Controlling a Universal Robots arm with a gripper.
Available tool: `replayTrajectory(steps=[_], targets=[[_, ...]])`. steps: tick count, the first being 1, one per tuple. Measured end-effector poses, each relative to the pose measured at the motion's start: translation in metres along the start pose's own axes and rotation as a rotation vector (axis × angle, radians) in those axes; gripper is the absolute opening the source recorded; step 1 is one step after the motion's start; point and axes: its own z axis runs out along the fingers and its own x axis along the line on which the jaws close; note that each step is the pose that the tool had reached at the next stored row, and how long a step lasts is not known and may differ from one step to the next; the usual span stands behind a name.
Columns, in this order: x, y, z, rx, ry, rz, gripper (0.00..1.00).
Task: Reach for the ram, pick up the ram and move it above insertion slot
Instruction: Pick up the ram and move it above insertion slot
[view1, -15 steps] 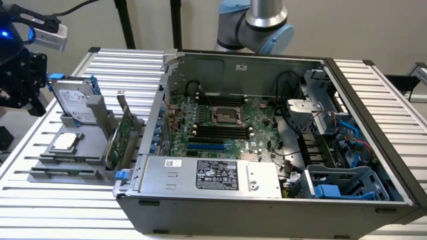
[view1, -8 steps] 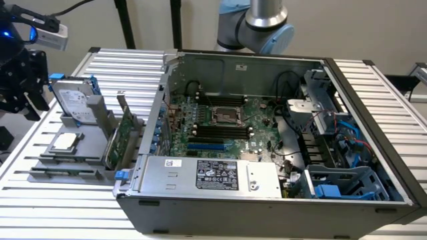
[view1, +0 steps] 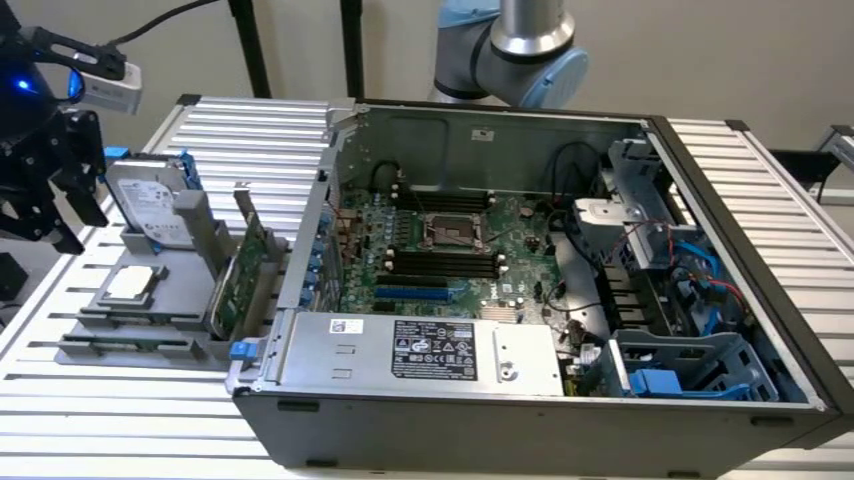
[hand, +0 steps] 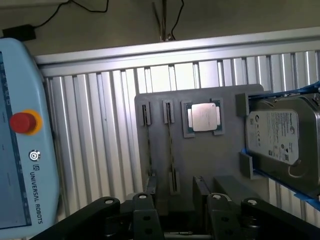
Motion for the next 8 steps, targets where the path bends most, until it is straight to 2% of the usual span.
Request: replayTrajectory(steps=[8], targets=[[0.003, -0.0007, 0.0145, 0.0000, 0.0000, 0.000, 0.42]])
